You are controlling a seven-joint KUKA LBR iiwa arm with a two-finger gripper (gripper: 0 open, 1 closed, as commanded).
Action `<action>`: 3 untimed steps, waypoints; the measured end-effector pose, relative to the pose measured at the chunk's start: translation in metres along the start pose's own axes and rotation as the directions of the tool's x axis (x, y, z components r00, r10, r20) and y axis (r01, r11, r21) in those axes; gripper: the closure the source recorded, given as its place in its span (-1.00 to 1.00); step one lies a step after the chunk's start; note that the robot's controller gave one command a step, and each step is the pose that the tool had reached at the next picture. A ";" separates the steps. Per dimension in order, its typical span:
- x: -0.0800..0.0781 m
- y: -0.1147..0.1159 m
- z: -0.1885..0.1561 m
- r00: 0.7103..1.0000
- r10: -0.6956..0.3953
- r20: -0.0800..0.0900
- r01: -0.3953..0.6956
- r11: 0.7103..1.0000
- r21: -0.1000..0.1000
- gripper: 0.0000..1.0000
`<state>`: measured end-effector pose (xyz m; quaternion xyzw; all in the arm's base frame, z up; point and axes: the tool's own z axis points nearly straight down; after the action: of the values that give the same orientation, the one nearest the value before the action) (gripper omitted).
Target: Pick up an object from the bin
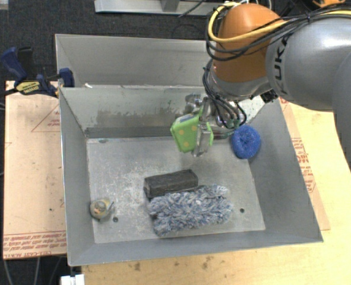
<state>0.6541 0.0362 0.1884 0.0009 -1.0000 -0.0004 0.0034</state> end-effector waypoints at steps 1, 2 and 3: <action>-0.001 0.000 -0.005 1.000 0.001 0.008 -0.001 1.000 0.000 -1.00; -0.002 -0.037 0.096 0.989 0.147 0.020 -0.147 0.989 -0.014 1.00; -0.002 -0.037 0.097 0.989 0.147 0.020 -0.147 0.989 -0.014 1.00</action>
Offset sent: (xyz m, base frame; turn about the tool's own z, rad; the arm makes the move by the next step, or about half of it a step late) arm -0.0081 -0.0434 -0.1168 0.1559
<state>0.6552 -0.0006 0.0919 -0.0730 -0.9973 -0.0063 -0.0070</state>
